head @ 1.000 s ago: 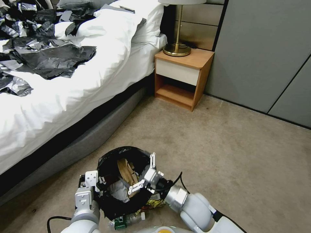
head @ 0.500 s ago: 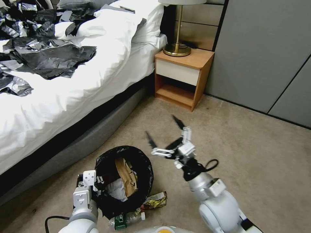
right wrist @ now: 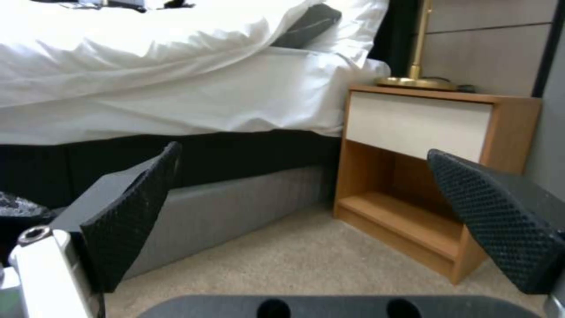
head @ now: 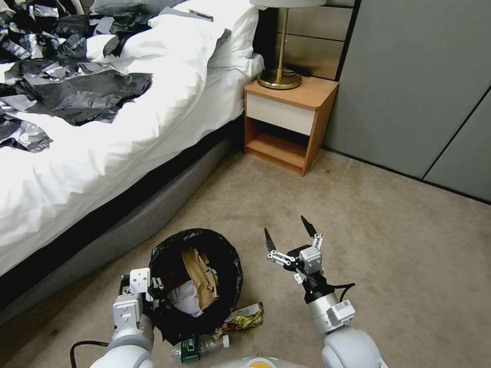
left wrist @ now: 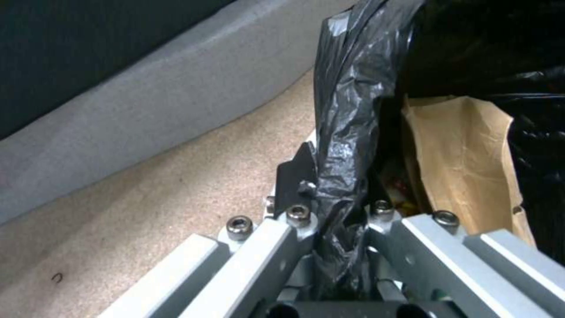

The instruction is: Pick up the trash bin, then pick up the garbage from the floor and place it into the trash bin.

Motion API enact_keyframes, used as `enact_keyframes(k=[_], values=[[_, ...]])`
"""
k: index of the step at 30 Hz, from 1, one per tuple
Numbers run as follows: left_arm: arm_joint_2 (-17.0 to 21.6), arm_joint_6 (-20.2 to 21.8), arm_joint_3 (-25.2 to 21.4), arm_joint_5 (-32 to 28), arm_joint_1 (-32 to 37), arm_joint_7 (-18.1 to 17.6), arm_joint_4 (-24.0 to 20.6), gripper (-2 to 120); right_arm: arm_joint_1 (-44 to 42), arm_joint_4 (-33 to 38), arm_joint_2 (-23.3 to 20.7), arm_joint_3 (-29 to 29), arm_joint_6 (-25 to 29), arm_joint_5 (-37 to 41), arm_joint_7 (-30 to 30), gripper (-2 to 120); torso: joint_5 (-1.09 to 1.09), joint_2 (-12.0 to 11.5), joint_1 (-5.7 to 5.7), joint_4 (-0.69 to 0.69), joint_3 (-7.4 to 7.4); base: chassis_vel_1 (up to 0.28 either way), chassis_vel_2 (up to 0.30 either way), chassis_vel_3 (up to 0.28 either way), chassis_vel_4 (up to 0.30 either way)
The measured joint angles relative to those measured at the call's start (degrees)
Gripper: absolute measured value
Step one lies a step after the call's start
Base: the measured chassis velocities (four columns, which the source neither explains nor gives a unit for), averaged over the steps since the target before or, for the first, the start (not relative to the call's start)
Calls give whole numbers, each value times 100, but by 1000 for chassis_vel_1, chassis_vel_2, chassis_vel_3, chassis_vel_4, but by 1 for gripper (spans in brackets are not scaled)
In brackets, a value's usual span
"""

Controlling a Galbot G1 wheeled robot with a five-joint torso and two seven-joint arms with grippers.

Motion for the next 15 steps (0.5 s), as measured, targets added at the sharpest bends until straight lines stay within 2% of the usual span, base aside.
enact_keyframes(k=[9, 15], values=[[-4, -2, -1, 15, 39, -3, -45, 0, 139, 42, 44, -107, 7, 49, 161, 100, 0, 0, 0, 0, 0, 8, 15, 16, 15], [0, -4, 1, 23, 57, -3, -57, 0, 122, 55, 56, -147, 30, 79, 192, 100, 0, 0, 0, 0, 0, 94, 84, 77, 76]])
